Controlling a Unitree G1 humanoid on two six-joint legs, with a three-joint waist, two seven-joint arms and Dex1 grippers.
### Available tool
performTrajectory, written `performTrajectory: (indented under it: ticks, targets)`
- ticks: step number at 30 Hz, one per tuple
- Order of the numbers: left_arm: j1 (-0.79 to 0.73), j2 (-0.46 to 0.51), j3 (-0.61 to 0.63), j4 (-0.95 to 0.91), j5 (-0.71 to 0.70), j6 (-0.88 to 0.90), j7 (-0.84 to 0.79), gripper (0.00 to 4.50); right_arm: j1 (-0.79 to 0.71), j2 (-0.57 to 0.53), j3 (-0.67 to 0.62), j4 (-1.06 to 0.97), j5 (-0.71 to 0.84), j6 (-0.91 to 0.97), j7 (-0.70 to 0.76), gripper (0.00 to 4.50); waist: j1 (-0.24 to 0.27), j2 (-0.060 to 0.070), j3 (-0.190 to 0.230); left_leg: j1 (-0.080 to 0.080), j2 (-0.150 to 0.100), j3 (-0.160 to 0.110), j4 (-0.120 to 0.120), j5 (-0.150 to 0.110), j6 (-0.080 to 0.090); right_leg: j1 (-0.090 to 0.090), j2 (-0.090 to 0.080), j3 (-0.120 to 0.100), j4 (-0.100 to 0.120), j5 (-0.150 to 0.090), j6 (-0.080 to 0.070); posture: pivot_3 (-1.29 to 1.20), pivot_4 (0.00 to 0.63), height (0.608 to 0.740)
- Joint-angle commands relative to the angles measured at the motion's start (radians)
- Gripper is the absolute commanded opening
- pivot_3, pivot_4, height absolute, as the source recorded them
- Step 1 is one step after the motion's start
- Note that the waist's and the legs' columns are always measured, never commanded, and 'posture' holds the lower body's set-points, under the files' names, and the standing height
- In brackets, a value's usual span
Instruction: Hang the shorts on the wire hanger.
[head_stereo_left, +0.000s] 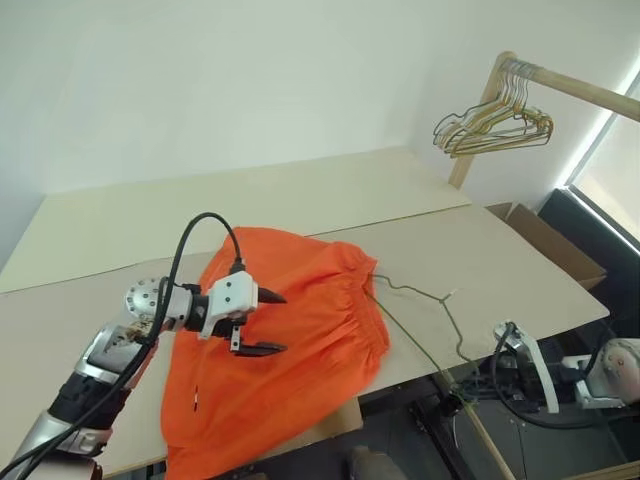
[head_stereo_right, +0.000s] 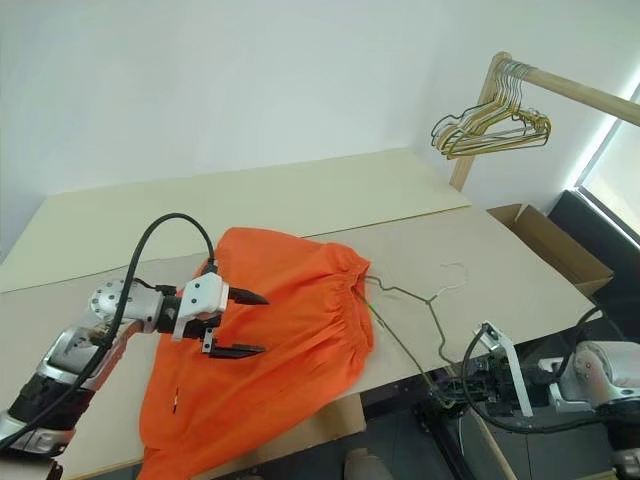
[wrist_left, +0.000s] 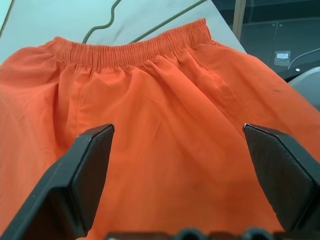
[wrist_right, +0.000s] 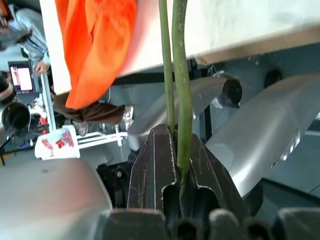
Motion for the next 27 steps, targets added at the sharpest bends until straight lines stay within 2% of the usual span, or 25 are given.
performTrajectory:
  ticks: [1,6,12,18,23,27]
  targets:
    - [-0.004,0.006,0.027,-0.027,-0.011,-0.004,0.008,4.47,-0.075,-0.005,0.035,0.031,-0.021,-0.01,0.056,0.0,0.004,0.001,0.0,0.0,0.0,0.0,0.0,0.0,0.0,0.0,0.0,0.0,0.0,0.0,0.0,-0.13,0.0,0.74]
    - [-0.027,0.01,0.031,-0.001,-0.002,-0.007,0.017,4.47,-0.16,0.014,0.148,0.099,-0.07,-0.015,0.132,0.0,0.01,0.001,0.0,0.0,0.0,0.0,0.0,0.0,0.0,0.0,0.0,-0.001,0.0,0.0,0.0,-0.12,0.0,0.74]
    - [-0.009,0.011,0.028,-0.008,0.003,-0.012,0.029,4.47,-0.255,0.055,0.216,0.194,-0.123,-0.034,0.185,0.0,0.012,0.001,0.0,-0.001,0.0,0.0,0.0,0.0,0.0,0.0,0.0,0.0,0.0,0.0,0.0,-0.11,0.0,0.74]
    - [0.002,0.005,0.016,-0.022,0.011,-0.011,0.044,4.47,-0.399,0.163,0.228,0.409,-0.21,-0.076,0.187,0.0,0.012,0.001,0.0,0.0,0.0,0.0,0.0,0.0,0.0,0.0,0.0,-0.001,0.001,0.0,-0.001,-0.09,0.0,0.74]
    - [-0.01,0.007,0.024,-0.008,0.022,-0.013,0.048,4.47,-0.437,0.205,0.26,0.443,-0.254,-0.111,0.245,0.0,0.016,0.001,0.0,-0.001,-0.001,-0.001,0.0,0.0,0.0,-0.001,0.0,-0.001,0.001,0.001,-0.001,-0.08,0.0,0.74]
    - [-0.006,0.009,0.025,0.002,0.031,-0.022,0.054,4.47,-0.487,0.249,0.219,0.554,-0.31,-0.174,0.208,0.0,0.017,0.001,0.0,-0.001,-0.001,-0.001,0.001,0.0,0.0,-0.001,-0.001,-0.001,0.001,0.003,-0.004,-0.08,0.0,0.74]
